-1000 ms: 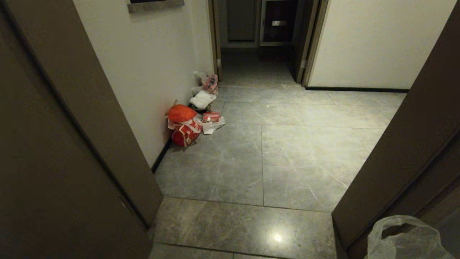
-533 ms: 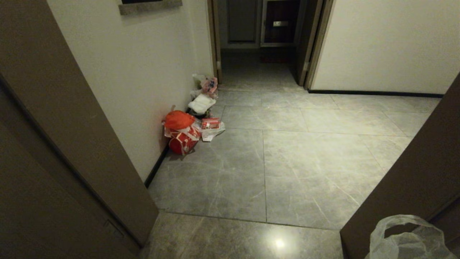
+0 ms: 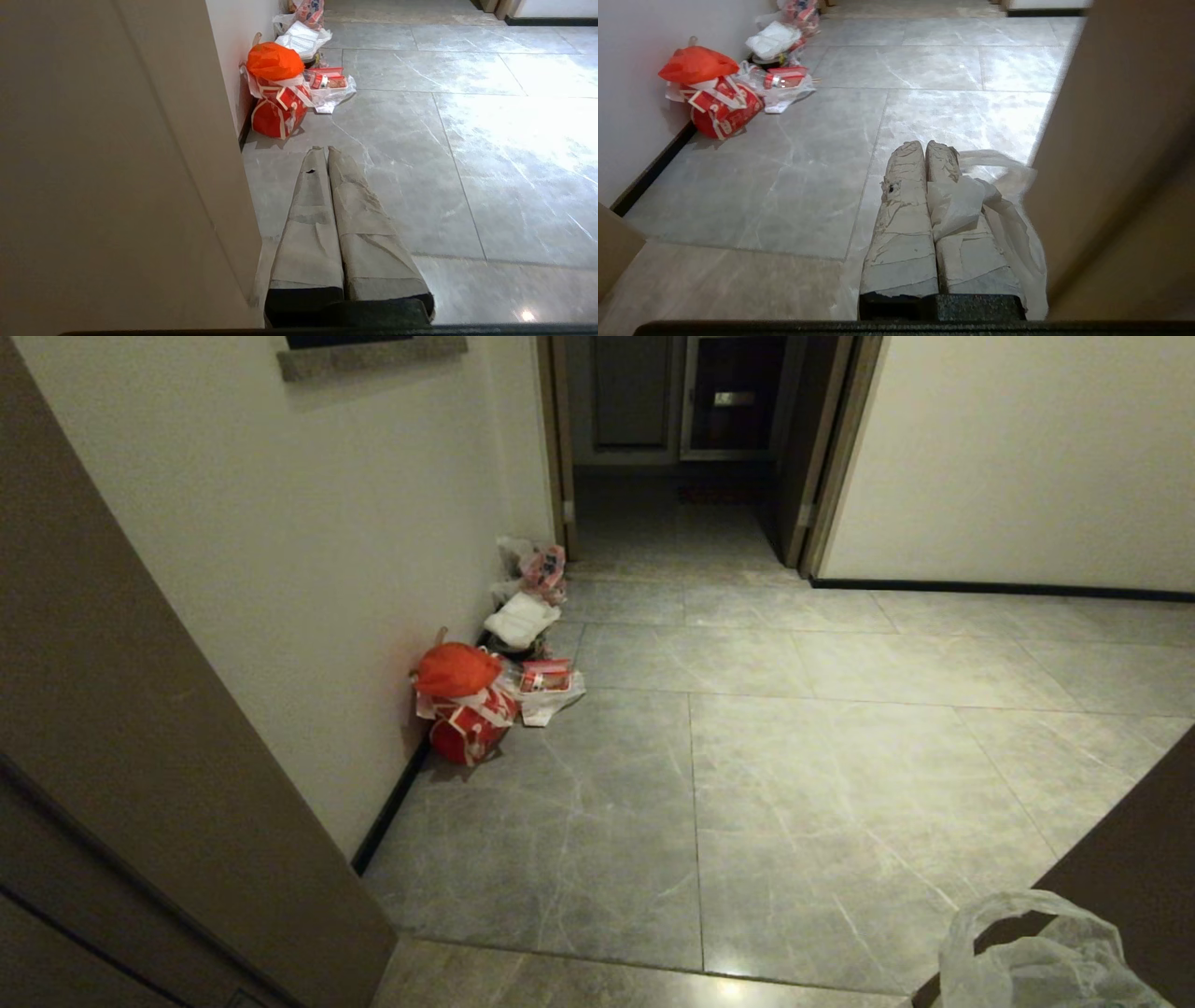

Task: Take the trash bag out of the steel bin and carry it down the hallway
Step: Put the trash bag at the door

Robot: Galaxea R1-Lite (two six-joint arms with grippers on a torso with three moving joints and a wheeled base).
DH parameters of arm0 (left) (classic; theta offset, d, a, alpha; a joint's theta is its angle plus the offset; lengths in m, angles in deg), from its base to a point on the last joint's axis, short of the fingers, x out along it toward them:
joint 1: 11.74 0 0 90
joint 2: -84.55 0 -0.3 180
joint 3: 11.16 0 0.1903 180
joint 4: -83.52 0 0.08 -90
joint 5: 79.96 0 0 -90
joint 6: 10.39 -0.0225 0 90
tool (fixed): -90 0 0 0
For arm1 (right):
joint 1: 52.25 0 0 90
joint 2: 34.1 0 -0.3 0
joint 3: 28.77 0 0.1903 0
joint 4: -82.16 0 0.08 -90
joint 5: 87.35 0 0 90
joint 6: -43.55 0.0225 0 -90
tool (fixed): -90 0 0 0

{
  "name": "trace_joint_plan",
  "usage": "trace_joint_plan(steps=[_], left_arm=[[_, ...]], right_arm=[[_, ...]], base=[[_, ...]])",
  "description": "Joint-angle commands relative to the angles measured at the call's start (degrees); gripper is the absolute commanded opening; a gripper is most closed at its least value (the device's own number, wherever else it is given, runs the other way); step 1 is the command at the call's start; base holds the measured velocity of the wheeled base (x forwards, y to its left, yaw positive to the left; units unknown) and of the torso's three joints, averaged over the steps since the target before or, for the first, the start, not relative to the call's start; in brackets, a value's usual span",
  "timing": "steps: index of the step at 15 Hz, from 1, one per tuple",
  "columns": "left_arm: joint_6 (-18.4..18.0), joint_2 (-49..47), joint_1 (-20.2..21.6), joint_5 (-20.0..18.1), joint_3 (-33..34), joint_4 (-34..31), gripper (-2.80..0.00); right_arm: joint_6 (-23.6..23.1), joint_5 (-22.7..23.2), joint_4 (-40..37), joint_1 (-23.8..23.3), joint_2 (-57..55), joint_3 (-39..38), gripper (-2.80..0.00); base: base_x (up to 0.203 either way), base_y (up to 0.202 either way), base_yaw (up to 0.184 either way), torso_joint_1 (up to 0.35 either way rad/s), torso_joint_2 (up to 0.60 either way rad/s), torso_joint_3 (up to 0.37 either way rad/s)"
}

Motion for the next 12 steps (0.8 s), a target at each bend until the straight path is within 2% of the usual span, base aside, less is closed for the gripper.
trace_joint_plan(steps=[1, 12], left_arm=[[0.02, 0.00, -0.07, 0.05, 0.09, -0.02, -2.80], [0.02, 0.09, -0.07, 0.05, 0.09, -0.02, -2.80]], right_arm=[[0.02, 0.02, 0.07, 0.02, 0.01, -0.18, -2.80], [0.02, 0.06, 0.07, 0.02, 0.01, -0.18, -2.80]], base=[[0.197, 0.000, 0.002, 0.002, 0.00, 0.000], [0.193, 0.000, 0.001, 0.003, 0.00, 0.001]])
